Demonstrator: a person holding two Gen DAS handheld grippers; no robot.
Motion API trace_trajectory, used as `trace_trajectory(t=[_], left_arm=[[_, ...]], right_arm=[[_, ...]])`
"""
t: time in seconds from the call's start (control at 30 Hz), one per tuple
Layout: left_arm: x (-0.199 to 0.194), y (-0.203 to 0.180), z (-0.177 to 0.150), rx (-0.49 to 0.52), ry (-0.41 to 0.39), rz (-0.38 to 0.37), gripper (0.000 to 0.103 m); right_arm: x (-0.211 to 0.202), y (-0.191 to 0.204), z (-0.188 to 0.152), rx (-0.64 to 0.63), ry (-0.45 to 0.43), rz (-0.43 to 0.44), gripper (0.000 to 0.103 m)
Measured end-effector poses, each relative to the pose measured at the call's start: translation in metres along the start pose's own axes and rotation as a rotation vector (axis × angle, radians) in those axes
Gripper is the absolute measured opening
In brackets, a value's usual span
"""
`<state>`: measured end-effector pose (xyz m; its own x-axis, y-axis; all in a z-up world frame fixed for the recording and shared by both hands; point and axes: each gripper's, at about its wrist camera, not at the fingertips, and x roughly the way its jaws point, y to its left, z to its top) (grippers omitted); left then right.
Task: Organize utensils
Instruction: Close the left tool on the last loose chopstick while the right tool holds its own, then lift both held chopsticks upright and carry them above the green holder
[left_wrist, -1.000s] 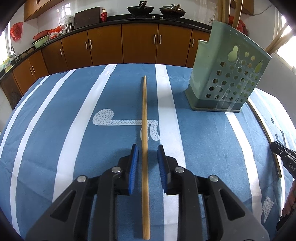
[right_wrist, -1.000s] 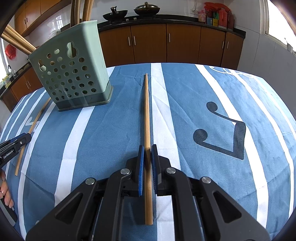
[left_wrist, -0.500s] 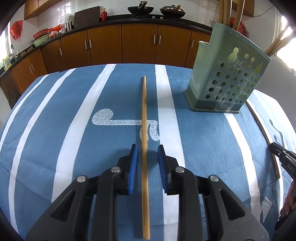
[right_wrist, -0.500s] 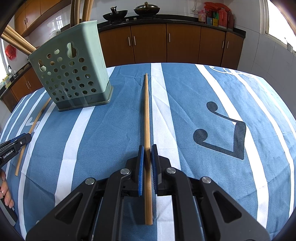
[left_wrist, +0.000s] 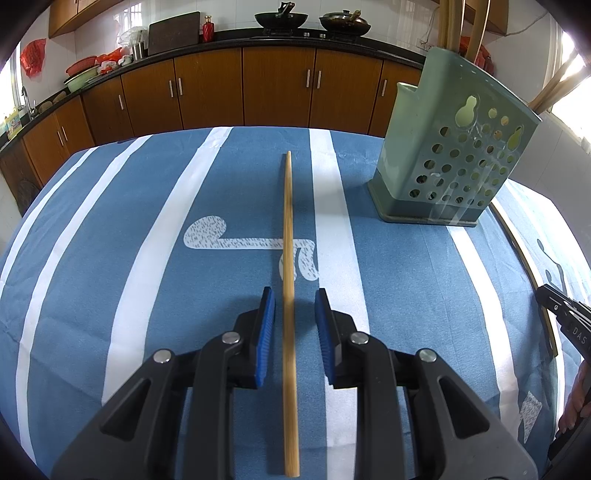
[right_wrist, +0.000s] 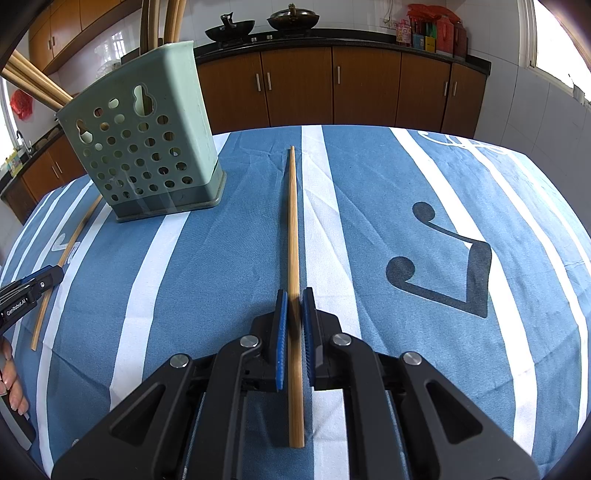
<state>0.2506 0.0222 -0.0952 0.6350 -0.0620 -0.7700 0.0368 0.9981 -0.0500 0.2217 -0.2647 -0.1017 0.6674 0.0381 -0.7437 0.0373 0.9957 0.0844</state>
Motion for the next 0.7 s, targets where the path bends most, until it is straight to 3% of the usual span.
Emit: trace_trajectory(t=[0.3,0.53,0.6,0.7], left_arm=[[0.000,0.000,0.000,0.002,0.000,0.001,0.024],[-0.010,-0.007,-0.014,0.059,0.007,0.032,0.024],[-0.014,-0.011,-0.020,0.081,0.008,0.036,0.023],[-0.018,-0.014,-0.025,0.102,0.008,0.035,0.009]], right_arm=[[0.000,0.000,0.000,0.001,0.000,0.001,0.010],[-0.003,0.001,-0.003,-0.016,0.001,-0.001,0.011],[-0.003,0.000,-0.003,-0.006,0.000,0.011,0.010],[-0.002,0.000,-0.003,-0.003,0.000,0.018,0.009]])
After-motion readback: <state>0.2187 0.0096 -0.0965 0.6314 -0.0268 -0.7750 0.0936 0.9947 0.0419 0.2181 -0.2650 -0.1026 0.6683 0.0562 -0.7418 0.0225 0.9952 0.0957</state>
